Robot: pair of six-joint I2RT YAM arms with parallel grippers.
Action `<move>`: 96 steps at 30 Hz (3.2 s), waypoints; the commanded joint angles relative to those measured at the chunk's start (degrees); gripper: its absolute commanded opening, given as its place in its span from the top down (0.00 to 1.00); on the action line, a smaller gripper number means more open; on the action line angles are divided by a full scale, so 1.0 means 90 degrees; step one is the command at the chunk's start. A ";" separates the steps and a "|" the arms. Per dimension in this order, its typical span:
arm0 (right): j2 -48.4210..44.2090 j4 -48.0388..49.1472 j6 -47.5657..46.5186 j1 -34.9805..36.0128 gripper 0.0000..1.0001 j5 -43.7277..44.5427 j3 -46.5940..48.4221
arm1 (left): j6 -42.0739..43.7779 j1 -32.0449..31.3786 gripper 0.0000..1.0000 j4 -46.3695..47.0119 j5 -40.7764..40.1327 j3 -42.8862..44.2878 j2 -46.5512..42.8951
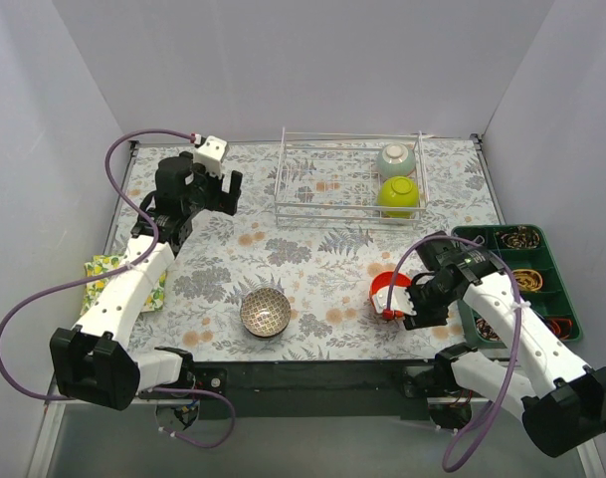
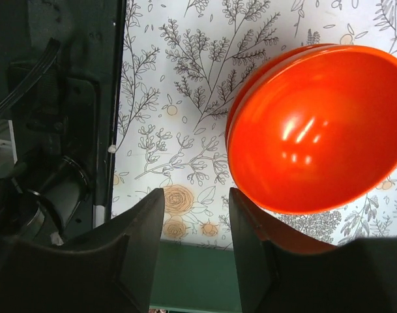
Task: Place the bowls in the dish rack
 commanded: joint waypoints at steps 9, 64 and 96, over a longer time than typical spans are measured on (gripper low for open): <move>0.0041 0.0958 -0.0273 0.0098 0.50 -0.0102 -0.0312 | -0.0071 0.0508 0.14 -0.0266 0.0518 0.0230 -0.0079; 0.3104 0.7858 0.8112 -0.0467 0.99 -0.2551 0.3507 | -0.0969 -0.0781 0.58 -0.0315 0.1621 0.2642 0.2721; 0.9289 1.2668 1.3145 -0.1034 0.99 -0.2436 0.7149 | -0.0510 -0.0820 1.00 -0.0765 0.0459 0.3922 0.4618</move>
